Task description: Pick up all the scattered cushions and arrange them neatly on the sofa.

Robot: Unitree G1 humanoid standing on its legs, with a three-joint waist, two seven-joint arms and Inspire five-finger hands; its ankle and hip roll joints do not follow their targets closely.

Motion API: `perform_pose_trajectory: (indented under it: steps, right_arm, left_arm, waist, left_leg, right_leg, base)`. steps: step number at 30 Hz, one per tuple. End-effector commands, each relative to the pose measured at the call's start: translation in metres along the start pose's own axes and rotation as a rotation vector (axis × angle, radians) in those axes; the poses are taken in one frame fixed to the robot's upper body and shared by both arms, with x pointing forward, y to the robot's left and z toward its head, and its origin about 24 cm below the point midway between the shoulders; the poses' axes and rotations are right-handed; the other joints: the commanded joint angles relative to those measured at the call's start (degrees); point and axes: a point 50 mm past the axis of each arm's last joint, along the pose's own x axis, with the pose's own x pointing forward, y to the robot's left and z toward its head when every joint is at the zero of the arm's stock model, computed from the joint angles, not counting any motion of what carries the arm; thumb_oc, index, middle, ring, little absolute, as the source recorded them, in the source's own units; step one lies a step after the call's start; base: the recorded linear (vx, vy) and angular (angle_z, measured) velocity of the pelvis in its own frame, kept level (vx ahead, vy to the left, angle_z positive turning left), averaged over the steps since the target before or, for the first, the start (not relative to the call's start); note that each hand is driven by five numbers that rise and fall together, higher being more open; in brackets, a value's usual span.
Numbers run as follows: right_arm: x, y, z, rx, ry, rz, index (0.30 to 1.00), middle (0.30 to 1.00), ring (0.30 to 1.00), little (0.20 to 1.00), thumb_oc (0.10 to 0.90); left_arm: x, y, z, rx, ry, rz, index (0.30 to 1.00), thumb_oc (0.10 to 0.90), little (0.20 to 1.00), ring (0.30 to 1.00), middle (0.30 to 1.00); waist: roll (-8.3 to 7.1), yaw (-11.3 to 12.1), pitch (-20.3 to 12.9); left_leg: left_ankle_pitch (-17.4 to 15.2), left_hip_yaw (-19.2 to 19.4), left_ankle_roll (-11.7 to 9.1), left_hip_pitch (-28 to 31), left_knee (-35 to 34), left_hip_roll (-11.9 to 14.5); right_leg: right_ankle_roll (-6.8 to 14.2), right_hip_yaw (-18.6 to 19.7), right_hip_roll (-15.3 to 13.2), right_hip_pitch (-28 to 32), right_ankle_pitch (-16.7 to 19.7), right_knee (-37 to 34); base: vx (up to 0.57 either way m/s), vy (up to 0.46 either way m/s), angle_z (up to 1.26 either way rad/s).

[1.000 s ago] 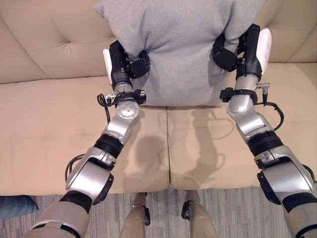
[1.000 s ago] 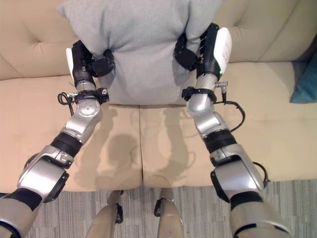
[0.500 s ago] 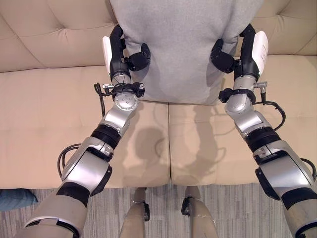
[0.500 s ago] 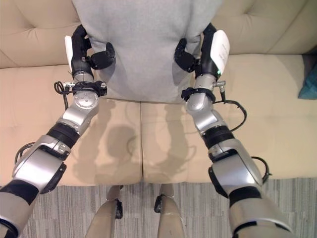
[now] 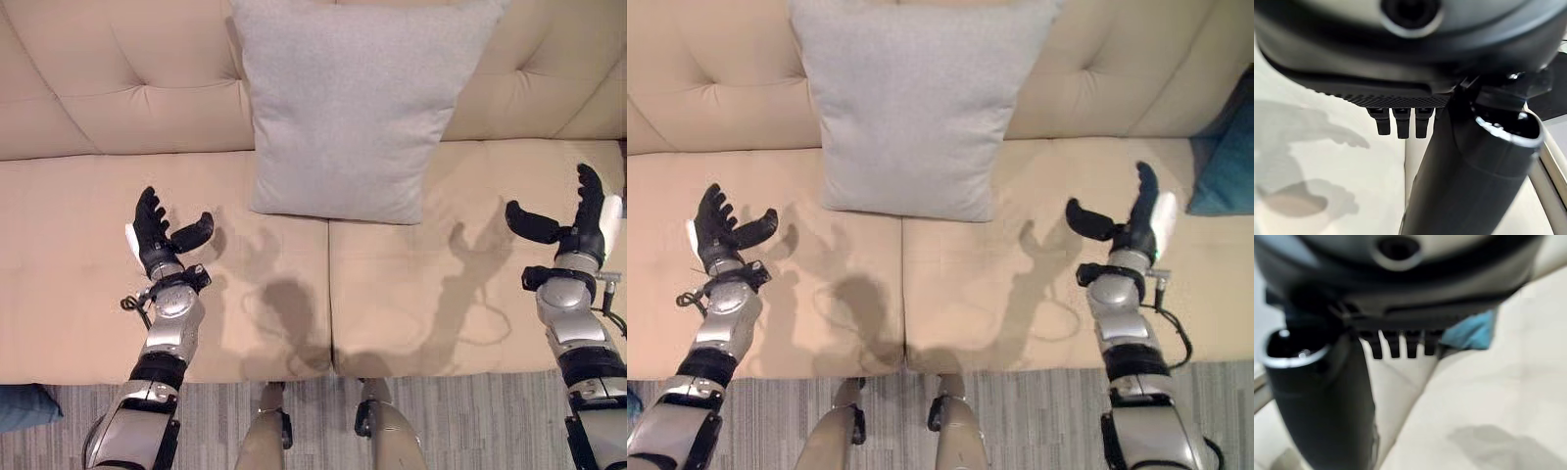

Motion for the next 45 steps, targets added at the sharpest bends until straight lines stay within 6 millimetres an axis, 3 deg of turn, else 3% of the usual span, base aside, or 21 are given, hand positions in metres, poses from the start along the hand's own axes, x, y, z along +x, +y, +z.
perform_pose_trajectory:
  steps: [1, 2, 3, 7, 9, 12, 14, 15, 17, 21, 23, 26, 27, 28, 32, 35, 36, 39, 41, 42, 45]
  right_arm:
    - [-0.024, 0.021, -0.009, 0.06, -0.026, 0.124, 0.9, 0.9, 0.9, 0.9, 0.8]
    - [-0.055, 0.023, -0.042, 0.037, 0.065, 0.196, 0.9, 0.9, 0.9, 0.9, 0.8]
    - [-0.076, 0.026, -0.064, 0.012, 0.133, 0.248, 0.9, 0.9, 0.9, 0.9, 0.8]
    - [-0.123, 0.029, -0.112, -0.064, 0.326, 0.37, 0.9, 0.9, 0.9, 0.9, 0.8]
    - [-0.17, 0.031, -0.151, -0.129, 0.51, 0.479, 0.9, 0.9, 0.9, 0.9, 0.8]
    - [-0.207, 0.036, -0.172, -0.162, 0.641, 0.569, 0.9, 0.9, 0.9, 0.9, 0.8]
    - [-0.214, 0.038, -0.176, -0.173, 0.668, 0.592, 0.9, 0.9, 0.9, 0.9, 0.8]
    - [-0.236, 0.04, -0.188, -0.199, 0.757, 0.632, 0.9, 0.9, 0.9, 0.9, 0.8]
    - [-0.252, 0.042, -0.194, -0.227, 0.821, 0.672, 0.9, 0.9, 0.9, 0.9, 0.8]
    - [-0.254, 0.047, -0.194, -0.216, 0.848, 0.672, 0.9, 0.9, 0.9, 0.9, 0.8]
    - [-0.247, 0.05, -0.191, -0.2, 0.836, 0.65, 0.9, 0.9, 0.9, 0.9, 0.8]
    - [-0.252, 0.052, -0.193, -0.185, 0.874, 0.635, 0.9, 0.9, 0.9, 0.9, 0.8]
    - [-0.253, 0.053, -0.194, -0.184, 0.884, 0.637, 0.9, 0.9, 0.9, 0.9, 0.8]
    - [-0.253, 0.053, -0.194, -0.184, 0.884, 0.637, 0.9, 0.9, 0.9, 0.9, 0.8]
    - [-0.25, 0.055, -0.191, -0.164, 0.874, 0.621, 0.9, 0.9, 0.9, 0.9, 0.8]
    - [-0.247, 0.052, -0.193, -0.173, 0.882, 0.602, 0.9, 0.9, 0.9, 0.9, 0.8]
    - [-0.246, 0.051, -0.194, -0.178, 0.883, 0.593, 0.9, 0.9, 0.9, 0.9, 0.8]
    - [-0.248, 0.049, -0.196, -0.181, 0.907, 0.587, 0.9, 0.9, 0.9, 0.9, 0.8]
    - [-0.25, 0.048, -0.197, -0.18, 0.916, 0.59, 0.9, 0.9, 0.9, 0.9, 0.8]
    - [-0.253, 0.045, -0.199, -0.173, 0.936, 0.581, 0.9, 0.9, 0.9, 0.9, 0.8]
    - [-0.258, 0.042, -0.202, -0.166, 0.966, 0.573, 0.9, 0.9, 0.9, 0.9, 0.8]
  left_arm:
    - [-0.011, -0.017, 0.004, 0.018, -0.086, -0.162, 0.9, 0.8, 0.9, 0.9, 0.9]
    - [-0.038, 0.008, -0.037, 0.057, 0.052, -0.166, 0.9, 0.8, 0.9, 0.9, 0.9]
    - [-0.056, 0.027, -0.061, 0.105, 0.145, -0.161, 0.9, 0.8, 0.9, 0.9, 0.9]
    - [-0.099, 0.072, -0.112, 0.289, 0.385, -0.19, 0.9, 0.8, 0.9, 0.9, 0.9]
    - [-0.148, 0.107, -0.156, 0.451, 0.645, -0.221, 0.9, 0.8, 0.9, 0.9, 0.9]
    - [-0.187, 0.129, -0.181, 0.556, 0.841, -0.226, 0.9, 0.8, 0.9, 0.9, 0.9]
    - [-0.194, 0.133, -0.185, 0.571, 0.881, -0.219, 0.9, 0.8, 0.9, 0.9, 0.9]
    - [-0.211, 0.141, -0.193, 0.623, 0.971, -0.222, 0.9, 0.8, 0.9, 0.9, 0.9]
    - [-0.224, 0.148, -0.198, 0.64, 1.03, -0.205, 0.9, 0.8, 0.9, 0.9, 0.9]
    - [-0.221, 0.154, -0.196, 0.645, 1.034, -0.156, 0.9, 0.8, 0.9, 0.9, 0.9]
    - [-0.206, 0.144, -0.194, 0.67, 0.978, -0.186, 0.9, 0.8, 0.9, 0.9, 0.9]
    - [-0.187, 0.127, -0.19, 0.657, 0.905, -0.205, 0.9, 0.8, 0.9, 0.9, 0.9]
    - [-0.184, 0.122, -0.19, 0.65, 0.892, -0.208, 0.9, 0.8, 0.9, 0.9, 0.9]
    - [-0.184, 0.122, -0.19, 0.65, 0.892, -0.208, 0.9, 0.8, 0.9, 0.9, 0.9]
    - [-0.179, 0.105, -0.191, 0.592, 0.882, -0.216, 0.9, 0.8, 0.9, 0.9, 0.9]
    - [-0.184, 0.099, -0.194, 0.59, 0.9, -0.232, 0.9, 0.8, 0.9, 0.9, 0.9]
    - [-0.185, 0.099, -0.195, 0.589, 0.91, -0.219, 0.9, 0.8, 0.9, 0.9, 0.9]
    - [-0.191, 0.103, -0.197, 0.604, 0.934, -0.213, 0.9, 0.8, 0.9, 0.9, 0.9]
    - [-0.194, 0.106, -0.198, 0.614, 0.945, -0.213, 0.9, 0.8, 0.9, 0.9, 0.9]
    - [-0.198, 0.108, -0.199, 0.619, 0.959, -0.212, 0.9, 0.8, 0.9, 0.9, 0.9]
    - [-0.2, 0.105, -0.2, 0.621, 0.961, -0.231, 0.9, 0.8, 0.9, 0.9, 0.9]
  waist:
    - [-1.8, 1.3, -7.12]
    - [-2.06, 1.48, -6.83]
    - [-2.06, 1.65, -6.86]
    - [-1.67, 2.16, -7.27]
    - [-1.65, 2.43, -8.22]
    - [-2.05, 2.79, -8.57]
    - [-2.16, 2.98, -8.51]
    - [-2.55, 3.56, -8.34]
    - [-2.85, 4.31, -7.6]
    - [-3.1, 5.18, -5.3]
    - [-2.68, 3.6, -3.48]
    - [-2.97, 3.17, -4.36]
    - [-3.58, 3.53, -5.16]
    - [-3.59, 3.44, -5.16]
    - [-3.42, 3.65, -4.3]
    - [-3.19, 3.35, -3.11]
    - [-3.46, 2.94, -2.28]
    - [-4.75, 2.34, -2.18]
    - [-5.33, 2.01, -2.44]
    - [-6.15, 1.3, -2.92]
    - [-6.3, -0.15, -3.86]
  left_leg:
    - [-4.32, -0.91, -2.17, 4.21, 0.02, -2.13]
    - [-4.9, -0.34, -2.11, 8.41, 0.02, -1.8]
    - [-5.32, 0.04, -1.86, 11.22, 0.02, -1.54]
    - [-6.43, 0.79, -0.88, 17.63, 0.02, -1.37]
    - [-7.99, 1.26, 0.03, 22.93, 0.02, -1.75]
    - [-9.46, 1.43, 0.54, 26.29, 0.02, -2.11]
    - [-9.79, 1.44, 0.74, 27.08, 0.02, -2.22]
    - [-10.85, 1.22, 1.31, 29.4, 0.02, -2.52]
    - [-11.66, 0.75, 1.99, 31.41, 0.13, -2.75]
    - [-11.99, -0.66, 3.22, 31.56, 1.45, -2.82]
    - [-11.76, -3.55, 3.99, 29.41, 2.78, -3.33]
    - [-10.7, -7.46, 3.67, 25.24, 4.1, -4.05]
    - [-9.92, -8.28, 2.93, 24.25, 3.74, -4.03]
    - [-9.91, -8.38, 2.93, 24.24, 3.74, -4.05]
    - [-5.39, -10.32, -0.6, 19.74, 3.61, -2.26]
    - [-3.64, -11.43, -1.47, 17.14, 4.4, -1.98]
    - [-3.74, -9.59, -1.06, 16.01, 5.89, -1.95]
    - [-7.26, -3.69, 0.54, 15.58, 10.98, -1.43]
    - [-9.08, -2.41, 0.85, 16.1, 13.11, -1.57]
    - [-12.62, 0.33, 1.31, 18.08, 15.67, -1.46]
    - [-15.5, 5.52, 1.45, 22.6, 15.88, 0.31]
  right_leg:
    - [3.6, -0.41, 0.86, 7.2, -7.43, 0.23]
    - [3.48, -0.8, 0.9, 11.7, -8.37, 0.23]
    - [3.45, -1.16, 0.92, 14.54, -9.03, 0.23]
    - [3.33, -1.79, 1.1, 20.7, -10.36, 0.23]
    - [3.31, -1.63, 1.21, 26.08, -11.46, 0.23]
    - [3.39, -1.29, 1.11, 29.19, -12.13, 0.23]
    - [3.39, -1.25, 1.11, 29.97, -12.27, 0.23]
    - [3.32, -1.1, 1.11, 32.24, -12.76, 0.23]
    - [3.2, -0.72, 1.04, 33.61, -13.23, 1.55]
    - [3.59, 1.36, 0.66, 31.27, -14.34, 9.9]
    - [4.11, 11.85, 3.4, 26.85, -15.62, 15.81]
    - [2.11, 17.14, 4.71, 28.73, -18.53, 15.28]
    - [1.3, 15.27, 4.39, 30.82, -19.51, 11.48]
    - [1.3, 15.17, 4.37, 30.88, -19.5, 11.43]
    - [-0.11, 11.7, 6.16, 32.0, -19.74, 6.85]
    - [-0.79, 9.01, 7.07, 32.77, -19.52, 5.07]
    - [-1.1, 7.92, 6.77, 32.78, -19.16, 5.07]
    - [-1.61, 6.04, 5.57, 31.94, -17.84, 4.91]
    - [-1.73, 5.17, 4.98, 31.75, -17.44, 4.76]
    - [-1.71, 3.38, 3.77, 31.31, -16.57, 4.44]
    - [-1.19, 0.22, 2.81, 31.41, -15.91, 3.47]
  base:
    - [0.09, -0.037, -0.15]
    - [0.1, -0.023, -0.1]
    - [0.08, -0.009, -0.04]
    - [0.05, 0.022, -0.05]
    - [0.07, 0.069, 0.01]
    - [0.07, 0.061, -0.02]
    - [0.07, 0.059, -0.07]
    - [0.1, 0.081, -0.07]
    - [0.08, 0.102, -0.01]
    - [-0.08, 0.043, -0.04]
    - [-0.24, 0.014, 0.05]
    - [-0.15, -0.141, 0.73]
    - [-0.11, -0.221, 0.99]
    - [-0.1, -0.228, 1.01]
    - [-0.18, -0.226, 0.62]
    - [-0.21, -0.157, 1.1]
    - [-0.19, -0.064, 0.93]
    - [-0.18, -0.03, 0.98]
    - [-0.1, -0.002, 0.13]
    - [-0.06, 0.021, 0.42]
    - [0.0, 0.068, 0.98]
